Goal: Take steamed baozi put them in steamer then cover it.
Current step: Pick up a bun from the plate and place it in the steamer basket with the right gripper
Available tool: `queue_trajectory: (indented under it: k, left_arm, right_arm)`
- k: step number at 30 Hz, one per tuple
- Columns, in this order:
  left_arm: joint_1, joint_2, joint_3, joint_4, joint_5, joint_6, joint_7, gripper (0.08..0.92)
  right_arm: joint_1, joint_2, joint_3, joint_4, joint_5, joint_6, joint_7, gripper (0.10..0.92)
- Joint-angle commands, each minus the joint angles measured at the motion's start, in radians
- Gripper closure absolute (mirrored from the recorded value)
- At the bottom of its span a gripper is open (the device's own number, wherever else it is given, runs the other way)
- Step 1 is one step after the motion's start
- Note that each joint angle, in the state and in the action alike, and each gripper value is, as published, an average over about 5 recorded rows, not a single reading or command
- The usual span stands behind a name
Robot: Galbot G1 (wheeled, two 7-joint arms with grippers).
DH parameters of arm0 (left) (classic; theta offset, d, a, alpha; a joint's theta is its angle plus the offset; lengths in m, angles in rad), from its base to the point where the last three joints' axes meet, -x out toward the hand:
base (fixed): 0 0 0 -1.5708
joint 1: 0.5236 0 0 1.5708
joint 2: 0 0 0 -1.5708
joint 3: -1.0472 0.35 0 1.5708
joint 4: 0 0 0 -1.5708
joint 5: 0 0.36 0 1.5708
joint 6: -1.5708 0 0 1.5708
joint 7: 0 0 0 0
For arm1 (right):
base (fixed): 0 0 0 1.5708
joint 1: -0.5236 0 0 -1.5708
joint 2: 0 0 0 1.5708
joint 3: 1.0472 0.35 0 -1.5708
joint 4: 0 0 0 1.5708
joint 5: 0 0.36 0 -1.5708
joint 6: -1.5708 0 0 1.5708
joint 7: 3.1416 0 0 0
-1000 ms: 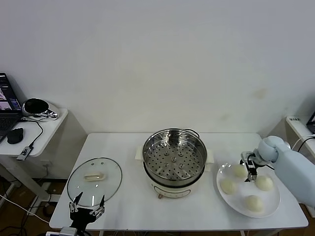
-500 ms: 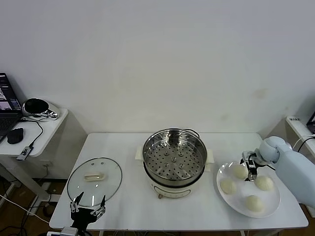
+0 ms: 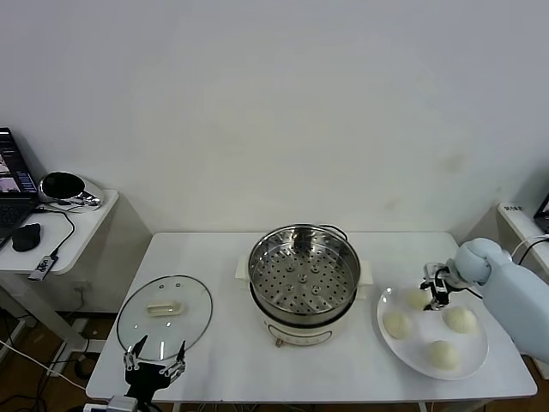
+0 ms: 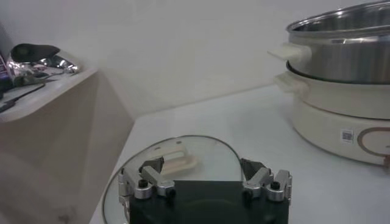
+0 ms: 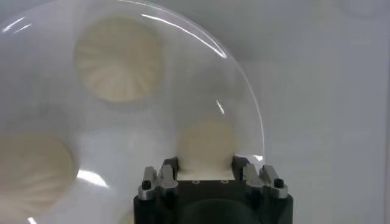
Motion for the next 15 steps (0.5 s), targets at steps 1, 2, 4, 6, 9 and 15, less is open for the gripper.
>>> queue_trajectory:
  k: [1,2,4,6,9,15]
  left_arm:
    - [-0.006,0.001,0.009,-0.002,0.0,0.001,-0.003,0.177]
    - [-0.007,0.001,0.011,-0.003,0.0,0.001,-0.003,0.177]
    - [-0.009,0.001,0.015,-0.005,0.001,0.001,-0.004,0.177]
    - [-0.01,0.003,0.018,-0.008,0.003,0.003,-0.007,0.177]
    - [-0.009,0.008,0.018,-0.018,0.004,0.007,-0.01,0.177]
    - [-0.002,0.017,0.01,-0.04,-0.002,0.006,-0.014,0.177]
  right_arm:
    - [0.142,-0.086,-0.073,0.108,0.13,-0.028,-0.023,0.474]
    - [0.192,-0.101,-0.111,0.13,0.159,-0.037,-0.029,0.474]
    - [0.302,-0.115,-0.188,0.17,0.218,-0.055,-0.045,0.474]
    - [0.4,-0.104,-0.249,0.192,0.266,-0.073,-0.062,0.474]
    - [0.544,-0.037,-0.339,0.192,0.334,-0.098,-0.093,0.474]
    - [0.719,0.167,-0.481,0.094,0.421,-0.098,-0.162,0.474]
